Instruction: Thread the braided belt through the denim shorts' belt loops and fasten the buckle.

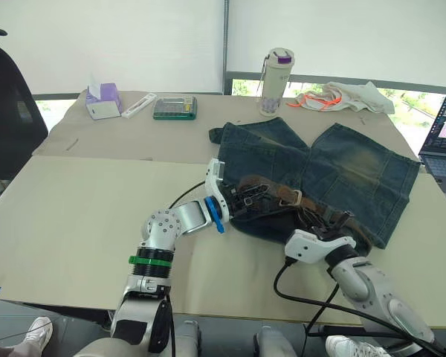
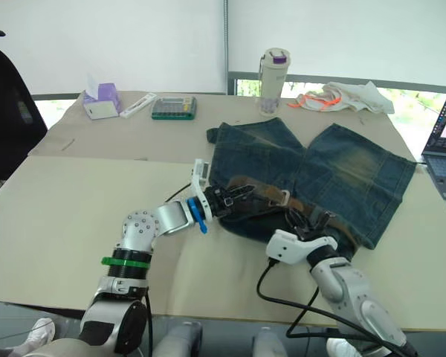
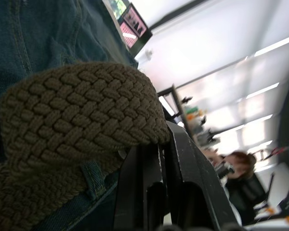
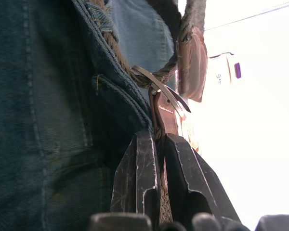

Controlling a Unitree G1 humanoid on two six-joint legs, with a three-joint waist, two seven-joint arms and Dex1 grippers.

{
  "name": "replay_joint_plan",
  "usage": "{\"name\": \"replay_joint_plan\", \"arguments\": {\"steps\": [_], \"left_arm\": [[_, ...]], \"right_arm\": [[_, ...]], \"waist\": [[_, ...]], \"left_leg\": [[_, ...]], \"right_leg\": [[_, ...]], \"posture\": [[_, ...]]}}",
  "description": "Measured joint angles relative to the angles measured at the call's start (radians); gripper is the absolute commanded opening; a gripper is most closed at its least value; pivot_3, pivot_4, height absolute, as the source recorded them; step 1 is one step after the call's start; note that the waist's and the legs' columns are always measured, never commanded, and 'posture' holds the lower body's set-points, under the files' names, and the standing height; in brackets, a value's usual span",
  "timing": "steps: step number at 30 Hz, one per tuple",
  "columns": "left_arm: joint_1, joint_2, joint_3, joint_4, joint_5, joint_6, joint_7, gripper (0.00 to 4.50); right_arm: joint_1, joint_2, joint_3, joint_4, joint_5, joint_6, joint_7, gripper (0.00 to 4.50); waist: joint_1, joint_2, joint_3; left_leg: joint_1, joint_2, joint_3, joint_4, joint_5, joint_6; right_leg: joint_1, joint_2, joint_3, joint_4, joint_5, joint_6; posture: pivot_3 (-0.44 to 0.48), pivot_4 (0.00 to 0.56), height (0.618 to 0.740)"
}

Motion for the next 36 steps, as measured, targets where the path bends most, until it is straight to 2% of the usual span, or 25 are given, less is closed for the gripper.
{"name": "replay_joint_plan", "arguments": {"steps": [7,14,25,36], "left_arm": [[-0.018,-0.005,-0.033,-0.016,0.106,0.002,0.000,0.00],[-0.053,-0.028,-0.004,-0.019,0.179,-0.025,0.059,0.00],[-0.065,-0.036,0.011,-0.092,0.181,0.054,0.094,0.00],[-0.051,-0.089,0.015,-0.118,0.181,0.108,0.136,0.00]], "right_arm": [[0.001,0.030,-0.021,0.032,-0.047,-0.050,0.000,0.01],[0.024,0.058,-0.043,0.050,-0.080,-0.089,-0.002,0.01],[0.033,0.095,-0.068,0.065,-0.136,-0.115,-0.002,0.01],[0.011,0.127,-0.072,0.090,-0.177,-0.128,-0.004,0.01]], "waist": [[-0.002,0.000,0.000],[-0.001,0.000,0.000],[-0.001,0.000,0.000],[-0.003,0.000,0.000]], "left_leg": [[0.001,0.000,0.000,0.000,0.000,0.000],[0.000,0.000,0.000,0.000,0.000,0.000],[0.001,0.000,0.000,0.001,0.000,-0.001],[0.001,0.000,0.000,0.001,0.001,-0.001]], "right_leg": [[0.000,0.000,0.000,0.001,0.000,0.000],[0.000,0.000,0.000,0.001,0.000,0.000],[0.000,0.000,0.000,0.001,0.000,0.000],[0.000,0.000,0.000,0.002,0.000,0.000]], "posture": [[0.000,0.150,0.740],[0.000,0.150,0.740],[0.000,0.150,0.740],[0.000,0.150,0.740]]}}
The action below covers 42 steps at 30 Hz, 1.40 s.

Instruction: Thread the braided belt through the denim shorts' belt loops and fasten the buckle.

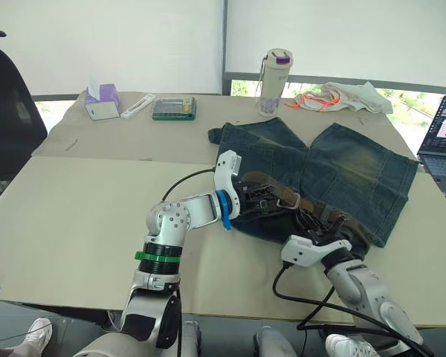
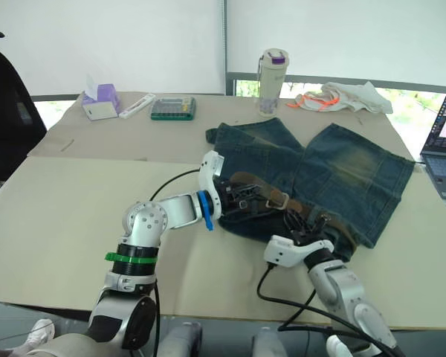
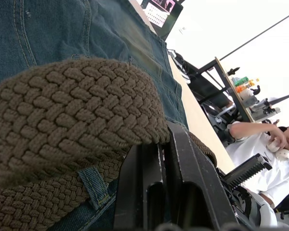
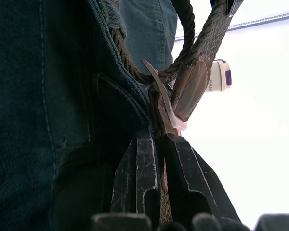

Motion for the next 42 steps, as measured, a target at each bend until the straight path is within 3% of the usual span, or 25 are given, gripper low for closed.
{"name": "replay_joint_plan", "arguments": {"steps": [14,26,42], "left_arm": [[0.002,0.006,0.001,-0.005,0.057,0.036,0.039,0.00],[0.037,-0.058,0.043,0.035,0.059,0.026,0.042,0.00],[0.040,-0.067,0.055,0.222,0.030,-0.016,-0.079,0.00]], "right_arm": [[0.000,0.020,-0.008,0.005,-0.016,-0.007,-0.002,0.01],[-0.001,0.067,-0.018,0.044,0.026,-0.064,-0.018,0.01],[0.063,0.103,-0.072,0.041,0.220,-0.142,0.035,0.01]], "waist": [[0.000,0.000,0.000],[-0.004,0.000,0.000],[0.000,0.001,-0.001]], "left_leg": [[0.000,0.000,0.000,0.000,0.000,0.000],[0.001,0.000,0.000,0.000,0.000,-0.001],[0.002,0.000,0.000,0.000,0.000,-0.001]], "right_leg": [[0.000,0.000,0.000,0.000,0.000,0.000],[0.000,0.000,0.000,0.001,0.000,0.000],[0.002,0.000,0.000,0.001,0.000,0.000]], "posture": [[0.000,0.150,0.740],[0.000,0.150,0.740],[0.000,0.150,0.740]]}}
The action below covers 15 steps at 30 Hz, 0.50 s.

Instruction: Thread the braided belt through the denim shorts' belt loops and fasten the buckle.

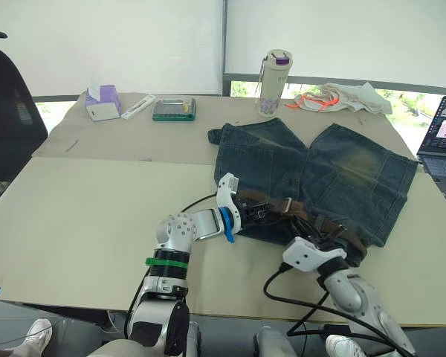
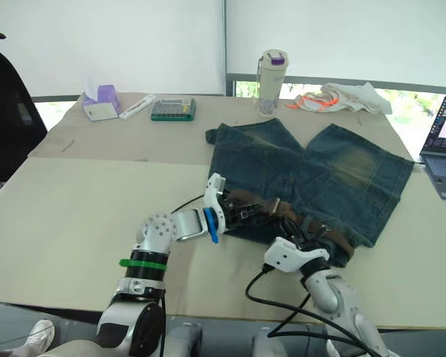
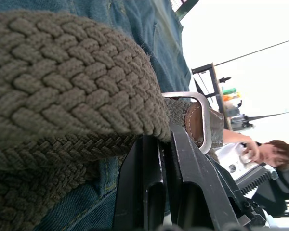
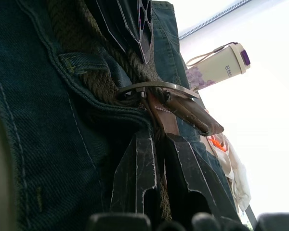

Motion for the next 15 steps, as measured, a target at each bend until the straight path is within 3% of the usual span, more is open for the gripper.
{"name": "replay_joint_plan", "arguments": {"steps": [6,8,12,14,15], "left_arm": [[0.000,0.000,-0.052,0.008,0.000,0.002,-0.058,0.00],[0.000,0.000,-0.061,0.011,0.000,0.002,-0.066,0.00],[0.000,0.000,-0.072,0.022,0.000,-0.001,-0.079,0.00],[-0.001,0.000,-0.079,0.027,0.000,-0.005,-0.084,0.00],[-0.001,0.000,-0.080,0.030,0.001,-0.007,-0.085,0.00]], "right_arm": [[-0.006,-0.013,0.001,-0.004,0.011,-0.016,0.060,0.01],[0.001,-0.014,-0.007,-0.010,0.049,-0.016,0.090,0.93],[0.028,-0.002,-0.010,-0.054,0.193,-0.016,0.177,2.26],[0.066,0.025,-0.039,-0.113,0.321,0.037,0.238,2.91],[0.091,0.049,-0.072,-0.161,0.408,0.090,0.266,3.44]], "waist": [[-0.003,0.000,0.000],[-0.005,0.000,0.000],[-0.002,0.000,0.000],[0.000,0.000,0.000],[0.002,0.000,0.000]], "left_leg": [[0.000,0.000,0.000,0.000,0.000,0.000],[0.001,0.000,0.000,0.000,0.000,0.000],[0.000,0.000,0.000,0.000,0.000,0.000],[0.000,0.000,0.000,0.000,0.000,0.000],[0.000,0.000,0.000,0.000,0.000,0.000]], "right_leg": [[0.000,0.000,0.000,0.000,0.000,0.000],[0.000,0.000,0.000,0.000,0.000,0.000],[0.001,0.000,0.000,0.000,0.000,0.000],[0.001,0.000,0.000,0.000,0.000,0.000],[0.001,0.000,0.000,0.000,0.000,0.000]], "posture": [[0.000,0.150,0.740],[0.000,0.150,0.740],[0.000,0.150,0.740],[0.000,0.150,0.740],[0.000,0.150,0.740]]}}
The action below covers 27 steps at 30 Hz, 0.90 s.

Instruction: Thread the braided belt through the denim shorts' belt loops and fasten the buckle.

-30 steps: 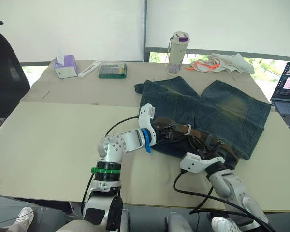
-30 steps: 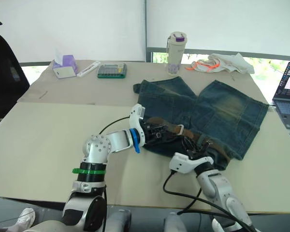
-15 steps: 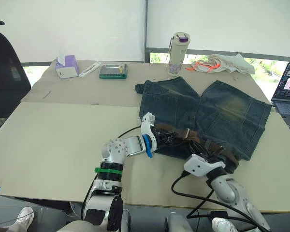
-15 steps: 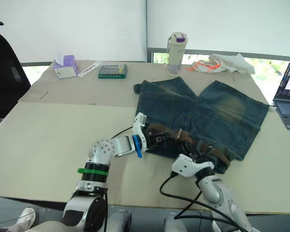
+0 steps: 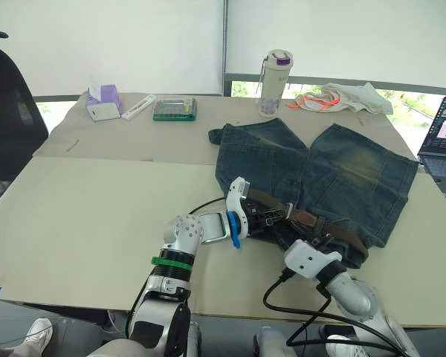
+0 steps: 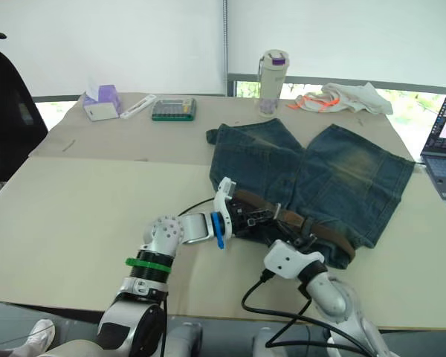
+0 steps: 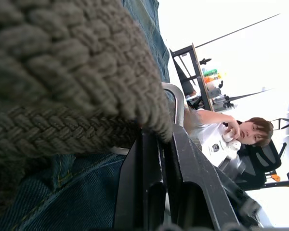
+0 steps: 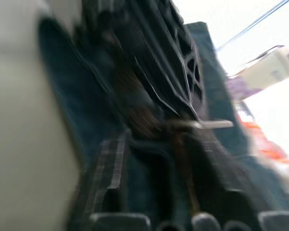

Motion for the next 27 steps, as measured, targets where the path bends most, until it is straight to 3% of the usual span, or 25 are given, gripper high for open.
{"name": "replay_joint_plan", "arguments": {"steps": [2,7,15,21,27], "left_arm": [[0.000,0.000,-0.006,0.004,0.002,-0.006,-0.002,0.00],[0.000,0.000,-0.010,0.010,0.010,-0.015,-0.007,0.00],[0.000,0.000,-0.016,0.017,0.022,-0.031,-0.021,0.00],[0.000,0.000,-0.018,0.018,0.024,-0.032,-0.025,0.00],[0.000,0.000,-0.018,0.018,0.026,-0.032,-0.025,0.00]], "right_arm": [[0.024,0.011,-0.059,-0.060,0.108,0.084,0.032,3.99],[0.083,0.112,-0.224,-0.186,0.457,0.371,0.042,3.99],[0.008,0.291,-0.405,-0.226,0.950,0.723,-0.199,3.99],[-0.045,0.297,-0.409,-0.214,1.083,0.811,-0.306,3.99],[-0.097,0.380,-0.444,-0.160,1.225,0.809,-0.443,3.99]], "waist": [[0.000,0.000,0.000],[0.001,0.000,0.000],[0.000,0.002,-0.001],[0.000,0.003,-0.002],[-0.001,0.003,-0.002]], "left_leg": [[0.000,-0.001,0.000,0.000,0.000,0.000],[0.001,0.000,0.000,0.000,0.000,0.001],[0.001,0.000,0.000,0.000,0.000,0.001],[0.001,0.000,0.000,-0.001,0.000,0.001],[0.001,0.000,0.000,-0.001,0.000,0.001]], "right_leg": [[0.000,-0.001,0.000,0.000,0.000,0.000],[0.001,0.000,0.000,0.000,0.000,0.000],[0.000,0.000,0.000,0.001,0.000,0.000],[0.000,0.000,0.000,0.000,0.000,0.000],[0.000,0.000,0.000,0.001,0.000,0.000]], "posture": [[0.000,0.150,0.740],[0.000,0.150,0.740],[0.000,0.150,0.740],[0.000,0.150,0.740],[0.000,0.150,0.740]]}}
